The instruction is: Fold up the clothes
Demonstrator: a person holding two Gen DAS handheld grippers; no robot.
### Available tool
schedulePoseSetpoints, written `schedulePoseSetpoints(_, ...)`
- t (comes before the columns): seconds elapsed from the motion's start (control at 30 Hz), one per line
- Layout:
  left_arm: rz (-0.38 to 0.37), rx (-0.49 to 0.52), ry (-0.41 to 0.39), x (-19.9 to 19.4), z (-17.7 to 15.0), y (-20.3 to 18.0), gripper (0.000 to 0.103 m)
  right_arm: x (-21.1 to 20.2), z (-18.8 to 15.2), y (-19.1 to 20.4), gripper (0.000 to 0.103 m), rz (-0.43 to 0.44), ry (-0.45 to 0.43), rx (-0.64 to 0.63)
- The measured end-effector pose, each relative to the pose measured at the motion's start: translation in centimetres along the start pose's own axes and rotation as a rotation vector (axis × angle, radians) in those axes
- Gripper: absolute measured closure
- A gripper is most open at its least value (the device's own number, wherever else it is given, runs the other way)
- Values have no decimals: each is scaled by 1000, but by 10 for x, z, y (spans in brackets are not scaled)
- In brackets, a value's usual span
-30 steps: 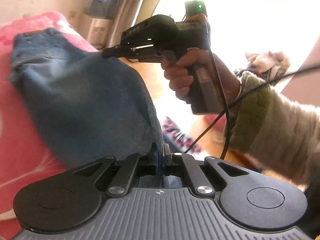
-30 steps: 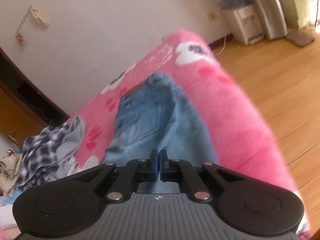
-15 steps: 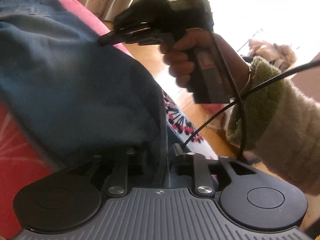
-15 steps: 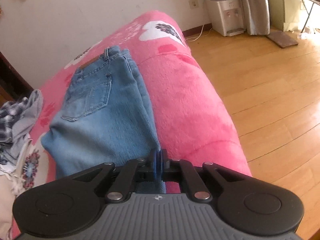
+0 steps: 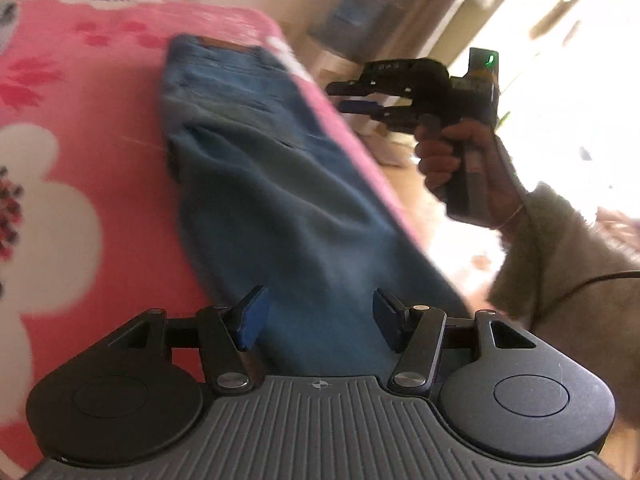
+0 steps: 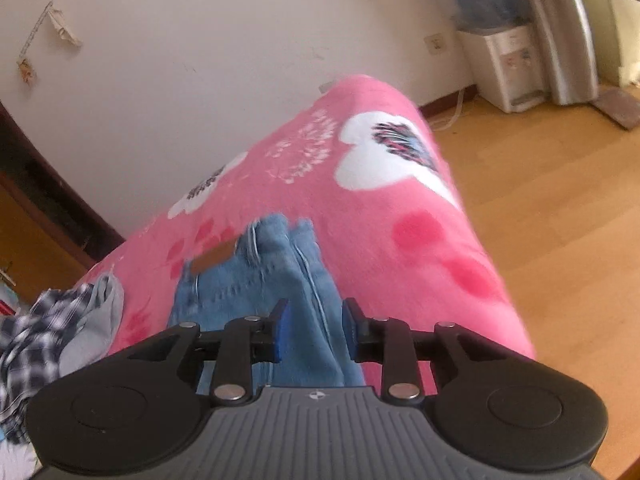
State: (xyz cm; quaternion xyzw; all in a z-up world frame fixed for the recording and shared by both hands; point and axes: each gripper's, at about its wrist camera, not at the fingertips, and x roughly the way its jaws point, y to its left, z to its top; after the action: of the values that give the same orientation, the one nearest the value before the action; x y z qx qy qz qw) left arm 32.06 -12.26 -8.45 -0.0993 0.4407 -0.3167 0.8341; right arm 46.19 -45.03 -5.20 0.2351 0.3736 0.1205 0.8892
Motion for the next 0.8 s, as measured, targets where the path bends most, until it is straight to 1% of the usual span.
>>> schedulePoseSetpoints(0.07, 47, -3, -1, 9, 5, 1, 46, 21, 9, 3, 71, -17, 1, -20)
schedulePoseSetpoints(0.13, 67, -12, 12, 12, 5, 0, 47, 36, 16, 8, 69, -15, 11, -37)
schedulePoseSetpoints(0.2, 81, -5, 23, 15, 2, -3, 47, 48, 19, 11, 67, 10, 28, -41)
schedulePoseSetpoints(0.3, 91, 12, 32, 18, 3, -5, 48, 61, 21, 16, 60, 46, 56, -54)
schedulePoseSetpoints(0.37, 94, 22, 36, 19, 2, -5, 49, 67, 22, 20, 59, 36, 53, -81)
schedulePoseSetpoints(0.4, 95, 27, 38, 19, 2, -5, 50, 69, 22, 22, 62, 29, 48, -95)
schedulePoseSetpoints(0.43, 95, 29, 39, 19, 2, -5, 50, 71, 23, 23, 68, 29, 46, -104)
schedulePoseSetpoints(0.47, 95, 31, 41, 18, 2, -5, 51, 72, 22, 25, 82, 32, 42, -111)
schedulePoseSetpoints(0.5, 94, 33, 42, 18, 2, -6, 51, 72, 22, 25, 90, 44, 37, -114)
schedulePoseSetpoints(0.53, 94, 34, 43, 17, 2, -6, 51, 70, 21, 26, 93, 54, 31, -120)
schedulePoseSetpoints(0.57, 94, 36, 45, 17, 2, -7, 51, 67, 19, 28, 94, 61, 18, -134)
schedulePoseSetpoints(0.63, 94, 38, 45, 20, 5, -6, 51, 63, 18, 31, 95, 65, 5, -151)
schedulePoseSetpoints(0.7, 98, 41, 46, 24, 6, -5, 51, 61, 19, 27, 94, 73, 2, -124)
schedulePoseSetpoints(0.8, 104, 47, 48, 27, 7, -5, 51, 65, 22, 21, 87, 78, 24, -76)
